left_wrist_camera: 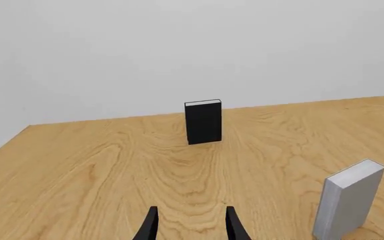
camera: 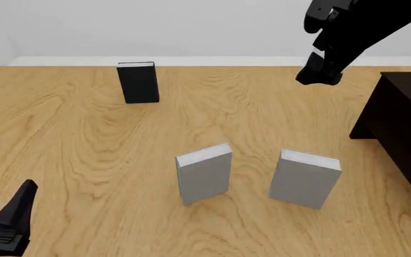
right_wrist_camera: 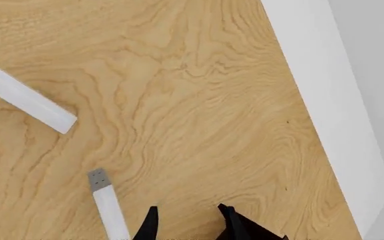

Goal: Pick up the book on the right and place it on the cabinet shelf.

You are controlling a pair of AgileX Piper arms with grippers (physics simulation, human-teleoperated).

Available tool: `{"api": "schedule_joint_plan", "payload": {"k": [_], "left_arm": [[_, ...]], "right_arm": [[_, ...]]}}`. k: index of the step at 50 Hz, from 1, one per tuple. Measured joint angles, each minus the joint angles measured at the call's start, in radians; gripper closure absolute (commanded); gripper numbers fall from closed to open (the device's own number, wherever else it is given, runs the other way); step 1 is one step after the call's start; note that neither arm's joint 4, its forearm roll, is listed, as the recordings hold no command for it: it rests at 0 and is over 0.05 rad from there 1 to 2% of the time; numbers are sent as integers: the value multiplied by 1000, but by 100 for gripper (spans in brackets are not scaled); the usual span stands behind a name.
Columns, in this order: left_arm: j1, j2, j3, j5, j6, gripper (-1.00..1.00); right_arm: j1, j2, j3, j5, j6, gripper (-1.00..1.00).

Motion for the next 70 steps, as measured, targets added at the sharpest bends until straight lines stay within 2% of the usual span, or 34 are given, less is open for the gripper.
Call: {"api": "schedule_joint_plan", "payload": {"k": [9,23,44,70], "left_arm": [[-1,0,0,2,3,-100],[-4,0,1,5,6,-100],[-9,0,1,6,9,-100],[-14,0,1,10,12,-100]], "right_arm": [[7,3,54,-13,-14,-100],[47,-4,99,10,-3,-100],[53,-39,215,7,-26,-100],[141,-52,302,-3,38,-100]]}}
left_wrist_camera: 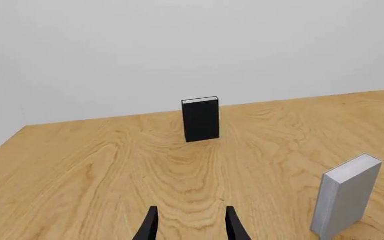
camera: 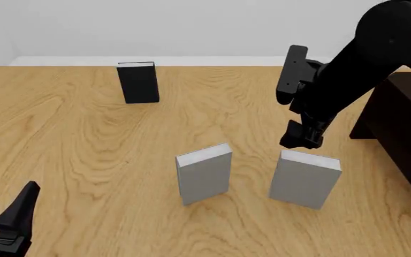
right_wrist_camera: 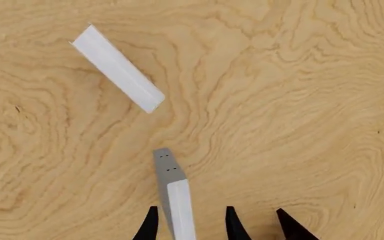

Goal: Pick up the book on the right and place it on the cabinet shelf.

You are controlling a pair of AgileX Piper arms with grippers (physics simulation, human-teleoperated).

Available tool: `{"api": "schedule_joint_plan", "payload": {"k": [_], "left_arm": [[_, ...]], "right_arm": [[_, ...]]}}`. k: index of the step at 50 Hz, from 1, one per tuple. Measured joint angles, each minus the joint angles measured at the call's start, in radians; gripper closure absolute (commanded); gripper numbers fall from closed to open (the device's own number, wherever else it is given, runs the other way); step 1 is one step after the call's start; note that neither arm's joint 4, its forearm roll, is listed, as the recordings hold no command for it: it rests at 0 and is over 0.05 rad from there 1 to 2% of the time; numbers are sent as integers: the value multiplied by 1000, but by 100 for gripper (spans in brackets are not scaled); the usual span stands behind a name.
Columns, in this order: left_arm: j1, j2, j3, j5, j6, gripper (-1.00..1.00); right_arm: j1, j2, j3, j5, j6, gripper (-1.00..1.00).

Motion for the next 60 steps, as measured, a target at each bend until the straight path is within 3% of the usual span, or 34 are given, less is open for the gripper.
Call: {"api": "schedule_joint_plan", "payload": {"k": [27,60], "left_arm": [[-8,2,0,17,5,-100],[-8,5,0,30,10,-100]], "right_arm": [[-20,48,73,-69,-35,-100],[3,94,147,-157,4,-100]]}}
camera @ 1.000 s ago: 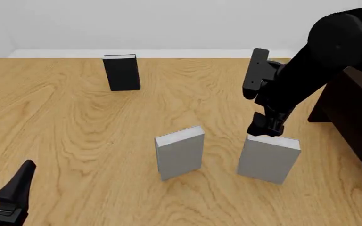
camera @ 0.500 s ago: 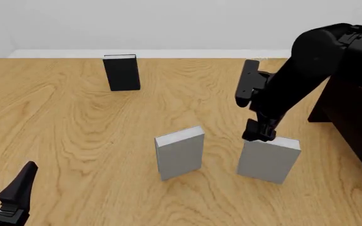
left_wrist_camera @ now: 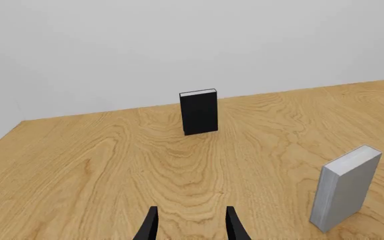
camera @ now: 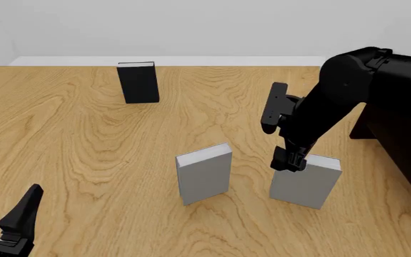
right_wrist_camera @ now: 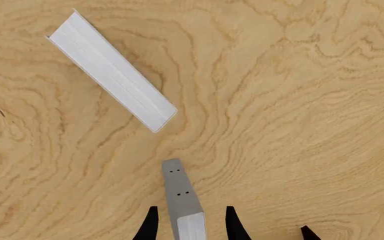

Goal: Pick up the book on the right and place it on the cabinet shelf.

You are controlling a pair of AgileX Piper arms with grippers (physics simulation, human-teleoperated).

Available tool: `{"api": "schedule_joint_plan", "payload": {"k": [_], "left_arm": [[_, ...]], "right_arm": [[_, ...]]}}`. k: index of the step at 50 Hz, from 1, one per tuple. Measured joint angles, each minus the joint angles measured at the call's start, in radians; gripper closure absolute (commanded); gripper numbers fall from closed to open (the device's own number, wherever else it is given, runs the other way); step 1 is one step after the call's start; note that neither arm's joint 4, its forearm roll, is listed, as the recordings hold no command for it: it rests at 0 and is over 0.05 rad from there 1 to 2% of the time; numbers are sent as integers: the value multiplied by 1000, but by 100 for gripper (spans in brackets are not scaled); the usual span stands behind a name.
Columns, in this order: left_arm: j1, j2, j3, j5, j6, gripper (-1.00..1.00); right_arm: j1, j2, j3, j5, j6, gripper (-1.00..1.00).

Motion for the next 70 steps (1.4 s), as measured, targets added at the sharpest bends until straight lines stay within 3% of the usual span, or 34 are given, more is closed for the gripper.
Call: {"api": "schedule_joint_plan", "payload": {"k": [44,45,70], "left_arm": [[1,1,0,0,2,-100],[0,1,0,0,2,-100],[-7,0,0,1,0,-100]], "right_arm": [[-33,27,100,-92,-24,-100],[-33,27,102,-93,-24,100],[-40,-35,95,-40,-76,100]]}}
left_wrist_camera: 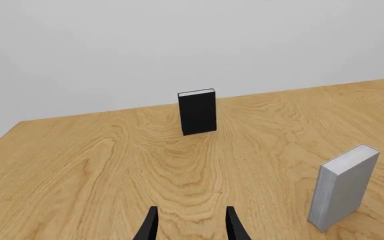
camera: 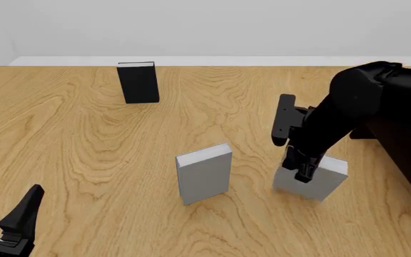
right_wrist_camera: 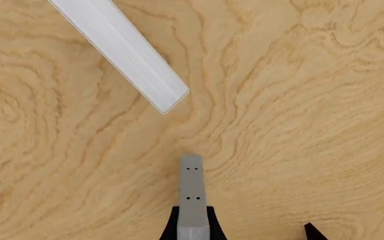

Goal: Pick up the book on the right and place it on the cabinet shelf.

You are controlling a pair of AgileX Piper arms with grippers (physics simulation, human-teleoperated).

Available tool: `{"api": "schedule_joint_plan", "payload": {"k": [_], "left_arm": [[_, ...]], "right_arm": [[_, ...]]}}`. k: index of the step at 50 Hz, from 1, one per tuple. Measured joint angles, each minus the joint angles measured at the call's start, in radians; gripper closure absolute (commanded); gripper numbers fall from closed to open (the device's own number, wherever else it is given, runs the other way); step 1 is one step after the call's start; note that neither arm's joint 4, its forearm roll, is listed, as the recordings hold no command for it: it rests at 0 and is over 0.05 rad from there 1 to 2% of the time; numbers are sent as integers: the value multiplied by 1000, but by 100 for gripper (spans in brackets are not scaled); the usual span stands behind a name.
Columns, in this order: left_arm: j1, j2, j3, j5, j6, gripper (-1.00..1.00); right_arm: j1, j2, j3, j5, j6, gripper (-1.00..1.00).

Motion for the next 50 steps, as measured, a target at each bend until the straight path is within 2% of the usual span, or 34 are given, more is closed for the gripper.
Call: {"api": "schedule_joint_plan", "payload": {"k": [19,28,37,50], "left_arm": [[-9,-3,0,-11,-6,-100],[-15,-3,0,-17,-8,-100],[-20,-3,0,-21,-9,-100],[-25,-3,0,-22,-6,-100]], "right_arm": [[-61,-93,-41,74,-65,100],[-96,-150,-38,58,-111,100],[-120,-220,0,-13,-161,100],[-153,-314,131,-213,-231,100]]}}
